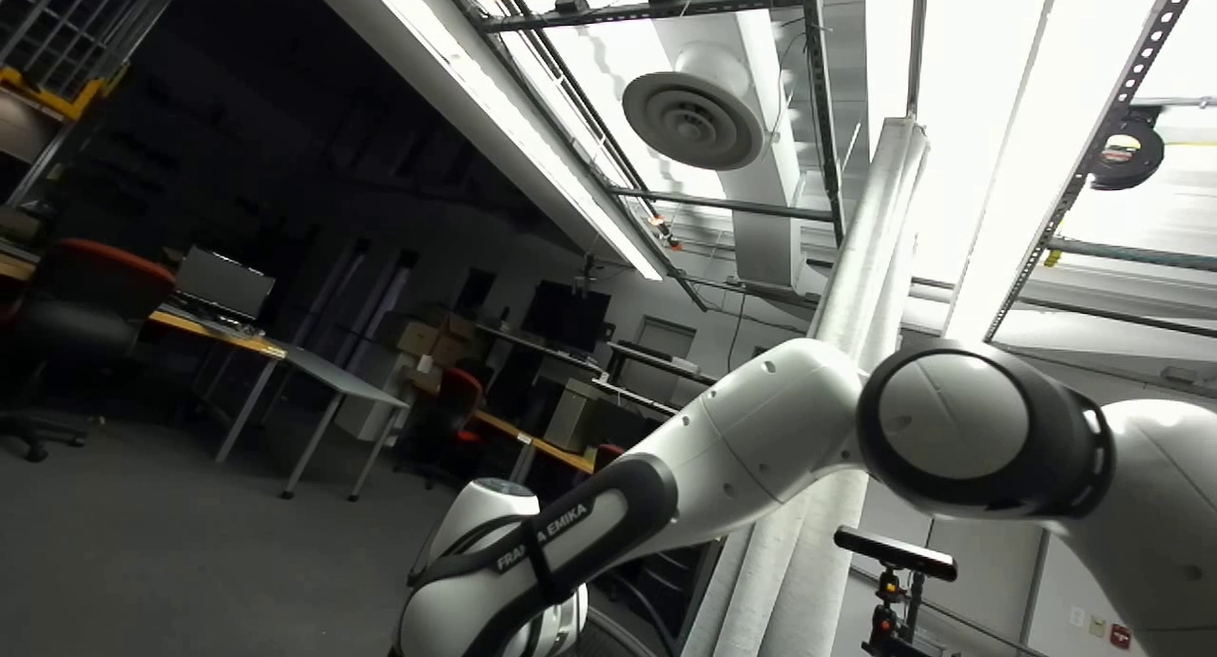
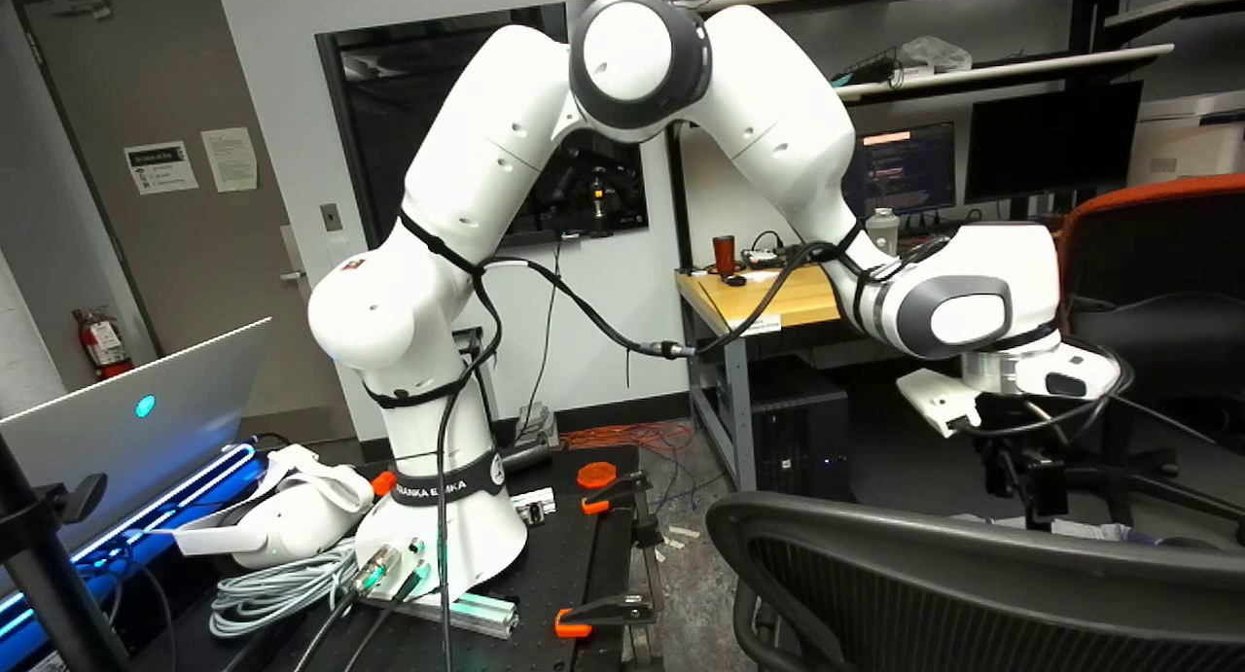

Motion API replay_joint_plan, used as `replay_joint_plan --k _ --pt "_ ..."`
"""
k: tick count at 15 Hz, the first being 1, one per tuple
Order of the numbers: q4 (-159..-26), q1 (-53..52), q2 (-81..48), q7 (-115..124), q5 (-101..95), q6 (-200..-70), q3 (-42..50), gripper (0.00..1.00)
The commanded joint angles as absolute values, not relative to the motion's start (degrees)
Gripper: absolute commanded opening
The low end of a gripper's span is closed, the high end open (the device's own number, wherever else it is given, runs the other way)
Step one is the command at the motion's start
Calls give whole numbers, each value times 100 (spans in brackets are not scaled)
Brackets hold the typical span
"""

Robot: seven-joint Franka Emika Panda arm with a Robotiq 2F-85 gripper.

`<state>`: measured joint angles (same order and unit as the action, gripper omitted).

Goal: Hang the denim jacket over the backrest of the chair

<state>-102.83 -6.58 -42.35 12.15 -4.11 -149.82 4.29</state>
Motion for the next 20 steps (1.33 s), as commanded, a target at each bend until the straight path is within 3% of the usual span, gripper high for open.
replay_joint_plan --k 1,4,5,11,20 --pt "-9101 -878 -5112 1479 -495 -14974 624 100" --pt "-8502 -873 -5486 1464 -393 -14818 575 100" --pt "-9090 -819 -5122 1344 -393 -14957 533 100" --pt "-8666 -933 -5551 1474 -485 -14998 695 100" --pt "-6564 -1075 -7284 1943 -533 -14374 1259 100"
